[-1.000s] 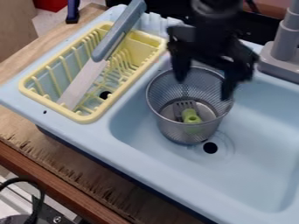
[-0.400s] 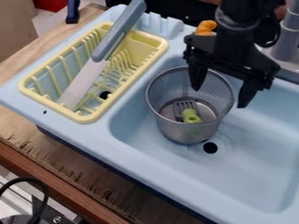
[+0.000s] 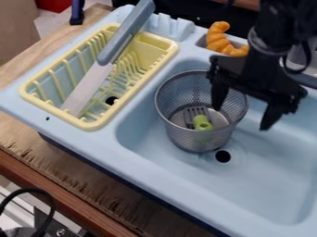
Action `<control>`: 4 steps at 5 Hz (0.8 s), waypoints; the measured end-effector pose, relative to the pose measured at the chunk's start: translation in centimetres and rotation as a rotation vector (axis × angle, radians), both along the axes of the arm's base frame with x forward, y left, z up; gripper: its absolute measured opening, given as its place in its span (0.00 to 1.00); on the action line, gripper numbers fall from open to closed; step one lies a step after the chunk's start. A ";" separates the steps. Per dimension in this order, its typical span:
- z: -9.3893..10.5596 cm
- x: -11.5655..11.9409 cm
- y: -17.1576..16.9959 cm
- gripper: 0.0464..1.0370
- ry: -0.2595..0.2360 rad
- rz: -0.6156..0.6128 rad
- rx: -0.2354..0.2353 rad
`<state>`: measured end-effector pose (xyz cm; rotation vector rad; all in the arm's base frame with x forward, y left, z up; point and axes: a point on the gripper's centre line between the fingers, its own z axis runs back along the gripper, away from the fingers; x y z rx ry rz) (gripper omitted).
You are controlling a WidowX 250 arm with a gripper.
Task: Move the silver basket to the lower right corner of the sink
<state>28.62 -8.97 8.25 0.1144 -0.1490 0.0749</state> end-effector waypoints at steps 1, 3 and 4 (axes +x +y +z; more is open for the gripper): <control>-0.2 -0.4 0.1 0.64 0.000 -0.025 -0.056; -0.3 -0.7 0.5 0.14 -0.028 -0.072 -0.073; 0.2 -1.1 0.1 0.04 -0.055 -0.118 -0.063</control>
